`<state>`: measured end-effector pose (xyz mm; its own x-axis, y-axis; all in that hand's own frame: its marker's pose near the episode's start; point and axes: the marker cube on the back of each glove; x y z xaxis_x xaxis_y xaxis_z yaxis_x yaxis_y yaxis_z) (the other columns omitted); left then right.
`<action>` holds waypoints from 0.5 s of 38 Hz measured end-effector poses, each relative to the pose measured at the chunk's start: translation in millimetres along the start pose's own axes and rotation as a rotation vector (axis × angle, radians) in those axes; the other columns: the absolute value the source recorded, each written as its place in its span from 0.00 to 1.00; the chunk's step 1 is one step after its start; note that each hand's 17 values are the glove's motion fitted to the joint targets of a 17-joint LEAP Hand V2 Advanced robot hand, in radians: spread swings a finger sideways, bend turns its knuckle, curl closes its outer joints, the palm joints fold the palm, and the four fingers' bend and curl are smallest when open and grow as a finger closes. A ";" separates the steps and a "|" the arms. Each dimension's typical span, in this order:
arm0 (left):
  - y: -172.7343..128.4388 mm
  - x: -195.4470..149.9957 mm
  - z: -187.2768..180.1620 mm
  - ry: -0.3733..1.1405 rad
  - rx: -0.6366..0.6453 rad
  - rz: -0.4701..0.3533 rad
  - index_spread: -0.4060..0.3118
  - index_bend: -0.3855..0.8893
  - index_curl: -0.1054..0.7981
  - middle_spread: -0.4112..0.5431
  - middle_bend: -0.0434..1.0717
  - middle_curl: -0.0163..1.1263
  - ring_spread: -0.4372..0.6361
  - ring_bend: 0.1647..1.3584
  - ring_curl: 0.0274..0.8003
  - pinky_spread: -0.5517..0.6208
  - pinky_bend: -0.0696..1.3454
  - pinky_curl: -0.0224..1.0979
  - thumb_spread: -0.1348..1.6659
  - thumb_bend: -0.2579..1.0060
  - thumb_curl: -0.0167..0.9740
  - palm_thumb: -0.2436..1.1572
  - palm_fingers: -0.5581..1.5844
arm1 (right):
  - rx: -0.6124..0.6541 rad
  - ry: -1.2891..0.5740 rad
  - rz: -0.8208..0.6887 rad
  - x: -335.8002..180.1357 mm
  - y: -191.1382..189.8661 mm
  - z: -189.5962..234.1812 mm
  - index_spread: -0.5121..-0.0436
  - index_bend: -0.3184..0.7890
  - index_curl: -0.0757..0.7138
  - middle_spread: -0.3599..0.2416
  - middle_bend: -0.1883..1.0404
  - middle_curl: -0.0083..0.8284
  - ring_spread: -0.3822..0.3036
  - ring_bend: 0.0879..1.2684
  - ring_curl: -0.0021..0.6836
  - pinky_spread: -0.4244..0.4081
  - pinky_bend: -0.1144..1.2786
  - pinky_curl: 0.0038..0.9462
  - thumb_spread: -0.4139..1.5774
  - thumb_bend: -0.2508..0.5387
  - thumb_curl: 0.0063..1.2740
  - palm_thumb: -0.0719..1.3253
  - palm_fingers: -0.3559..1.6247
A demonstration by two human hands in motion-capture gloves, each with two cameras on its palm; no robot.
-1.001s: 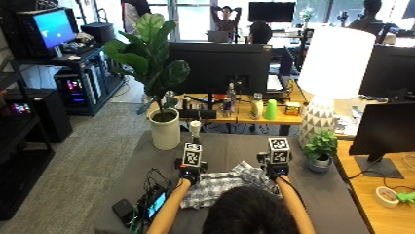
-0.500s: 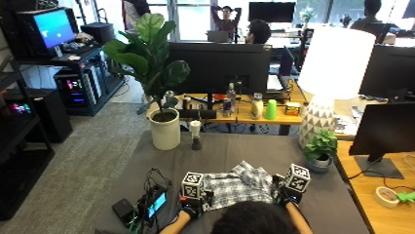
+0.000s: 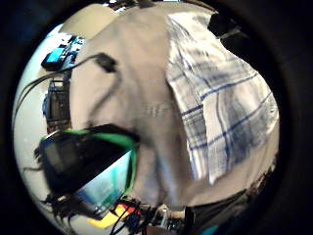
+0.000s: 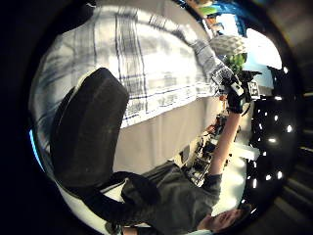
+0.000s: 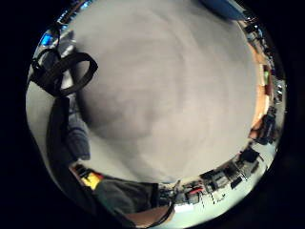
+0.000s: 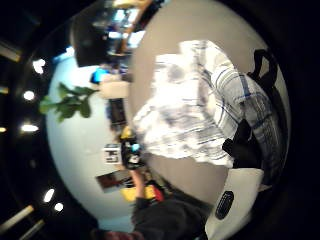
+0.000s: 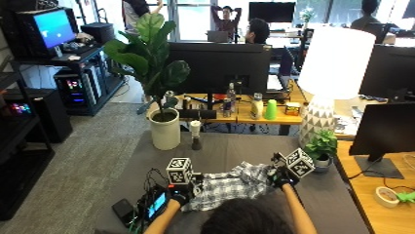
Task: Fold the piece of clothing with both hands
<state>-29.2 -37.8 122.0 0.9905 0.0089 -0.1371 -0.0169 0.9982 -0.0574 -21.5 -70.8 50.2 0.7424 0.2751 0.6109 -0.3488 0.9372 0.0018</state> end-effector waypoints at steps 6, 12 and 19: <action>11.9 -15.8 -59.7 0.045 0.173 0.010 0.47 0.44 0.53 0.52 0.18 0.27 0.57 0.32 0.41 0.68 0.30 0.34 0.78 0.20 0.19 0.23 0.41 | 0.059 -0.070 -0.150 -86.2 -18.3 16.3 0.66 0.45 0.52 0.37 0.48 0.63 0.24 0.45 0.69 0.24 0.51 0.50 0.51 0.34 0.42 0.80 0.82; 52.5 -27.5 -124.1 0.078 0.398 0.018 0.47 0.43 0.53 0.51 0.20 0.28 0.56 0.31 0.40 0.66 0.30 0.34 0.80 0.20 0.19 0.24 0.42 | -0.075 0.006 -0.319 -181.5 2.9 106.0 0.67 0.45 0.56 0.38 0.50 0.64 0.23 0.46 0.70 0.23 0.51 0.51 0.44 0.30 0.45 0.81 0.83; 98.1 -51.7 -171.5 0.073 0.547 -0.020 0.47 0.42 0.52 0.48 0.20 0.29 0.53 0.30 0.39 0.62 0.29 0.34 0.83 0.21 0.19 0.27 0.45 | -0.315 0.134 -0.393 -258.2 59.2 216.1 0.65 0.48 0.60 0.38 0.52 0.65 0.23 0.45 0.71 0.22 0.50 0.51 0.39 0.28 0.49 0.81 0.83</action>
<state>-105.4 49.6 -46.1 0.9775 0.0052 -0.2108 0.0943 0.8833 0.4593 -357.5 -132.6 63.6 0.8565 -0.1051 0.5053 0.1449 0.9886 -0.0400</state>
